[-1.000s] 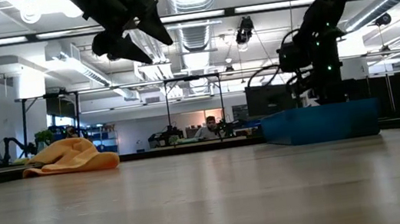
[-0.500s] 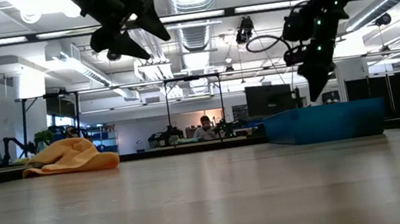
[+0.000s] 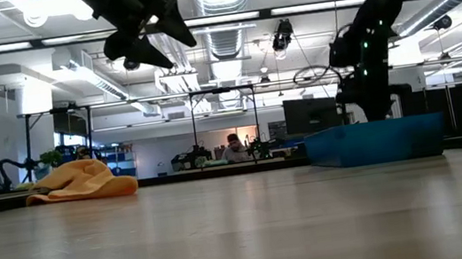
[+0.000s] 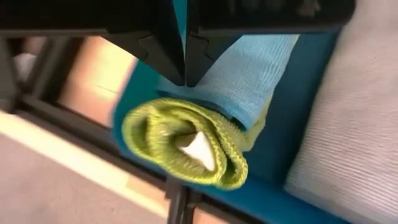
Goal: Roll microfiber towels into tight, uniform cylinder then place into a basket
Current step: Stack the blue towel on the green towel in the blue bin, then roll the orange towel
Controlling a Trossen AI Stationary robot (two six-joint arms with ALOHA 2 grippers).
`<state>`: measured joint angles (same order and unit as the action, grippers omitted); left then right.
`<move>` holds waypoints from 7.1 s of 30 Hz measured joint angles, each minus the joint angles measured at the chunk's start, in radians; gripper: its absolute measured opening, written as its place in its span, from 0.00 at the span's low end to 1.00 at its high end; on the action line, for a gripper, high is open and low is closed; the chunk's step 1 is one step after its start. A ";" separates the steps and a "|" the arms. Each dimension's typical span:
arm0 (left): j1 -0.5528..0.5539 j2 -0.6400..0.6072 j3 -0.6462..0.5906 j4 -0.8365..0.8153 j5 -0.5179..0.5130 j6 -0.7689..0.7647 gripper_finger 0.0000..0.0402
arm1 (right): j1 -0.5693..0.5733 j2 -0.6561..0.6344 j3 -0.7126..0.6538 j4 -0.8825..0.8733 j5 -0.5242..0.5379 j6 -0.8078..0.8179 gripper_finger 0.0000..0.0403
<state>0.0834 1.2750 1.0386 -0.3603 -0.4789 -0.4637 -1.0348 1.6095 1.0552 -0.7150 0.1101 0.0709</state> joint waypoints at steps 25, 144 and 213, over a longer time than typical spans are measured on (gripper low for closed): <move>0.000 -0.157 0.000 -0.025 0.000 0.050 0.94 | 0.372 -0.274 -0.197 -0.334 -0.140 0.590 0.02; -0.143 0.446 -0.244 0.609 0.180 0.209 0.58 | 0.960 -0.024 0.177 0.145 0.017 0.238 0.02; -0.082 0.292 0.122 0.010 0.543 0.158 0.10 | 0.995 -0.070 0.051 -0.003 -0.216 0.035 0.02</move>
<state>0.0013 1.5668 1.1602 -0.3500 0.0642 -0.3062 -0.0399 1.5397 1.1064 -0.7182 -0.1057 0.1059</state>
